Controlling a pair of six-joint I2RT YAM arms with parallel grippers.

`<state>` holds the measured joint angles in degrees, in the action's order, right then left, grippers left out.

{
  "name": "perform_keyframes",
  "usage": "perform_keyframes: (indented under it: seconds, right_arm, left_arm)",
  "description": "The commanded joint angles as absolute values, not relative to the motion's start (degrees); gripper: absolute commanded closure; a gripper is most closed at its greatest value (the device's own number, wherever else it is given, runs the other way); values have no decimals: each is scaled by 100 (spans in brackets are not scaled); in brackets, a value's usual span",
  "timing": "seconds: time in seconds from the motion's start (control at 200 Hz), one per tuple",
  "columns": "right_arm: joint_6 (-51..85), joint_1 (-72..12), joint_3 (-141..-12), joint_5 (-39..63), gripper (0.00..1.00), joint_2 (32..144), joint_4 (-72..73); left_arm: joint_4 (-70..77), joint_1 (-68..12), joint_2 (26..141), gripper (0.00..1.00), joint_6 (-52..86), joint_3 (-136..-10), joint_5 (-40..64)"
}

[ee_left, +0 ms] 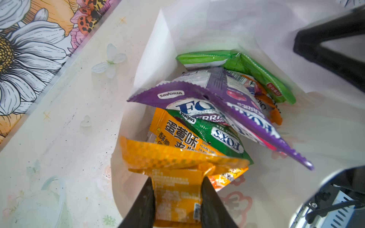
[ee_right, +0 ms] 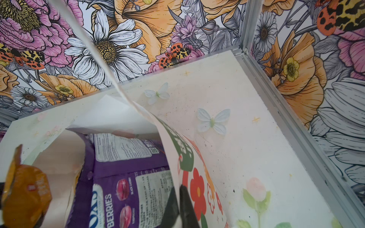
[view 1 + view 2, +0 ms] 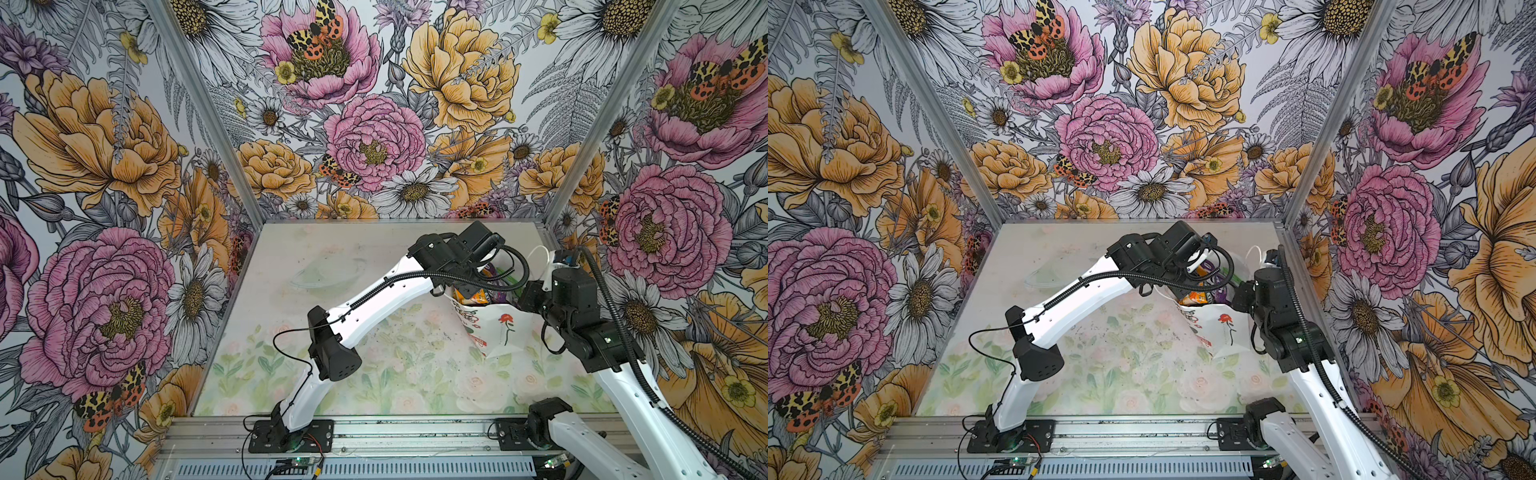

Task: Place the snacks into the paper bag
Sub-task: Place the snack in the paper bag.

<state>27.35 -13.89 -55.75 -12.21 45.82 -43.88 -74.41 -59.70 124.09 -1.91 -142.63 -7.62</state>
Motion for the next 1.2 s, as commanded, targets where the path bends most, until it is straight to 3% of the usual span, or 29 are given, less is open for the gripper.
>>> perform_keyframes:
  seconds: [0.0,0.135,0.33,0.52,0.756,0.891,1.196]
  right_arm:
    - [2771,-1371,-5559,-1192,100,4577,-4078]
    - [2769,-1371,-5563,-1182,100,4563,-4078]
    - [2764,-1371,-5557,-1185,100,4548,-4078]
    - [2768,-1371,-5561,-1189,100,4534,-4078]
    - [2769,-1370,-5562,-1184,100,4535,-4078]
    - [2769,-1371,-5558,-1193,100,4505,-4079]
    - [2767,-1365,-5559,-1162,100,4491,-4079]
  left_arm:
    - [-7556,-5968,12586,67,-217,-14549,-501]
    - [-7680,-5982,12782,63,-237,-14742,-509]
    - [-7708,-6012,12716,40,-187,-14814,-595]
    - [-7701,-6200,12388,29,-79,-14779,-872]
    - [-7690,-6396,11939,25,359,-14829,-1152]
    - [-7677,-6403,11601,25,758,-14706,-1884]
    - [-7663,-6389,10610,24,1624,-13590,-2971]
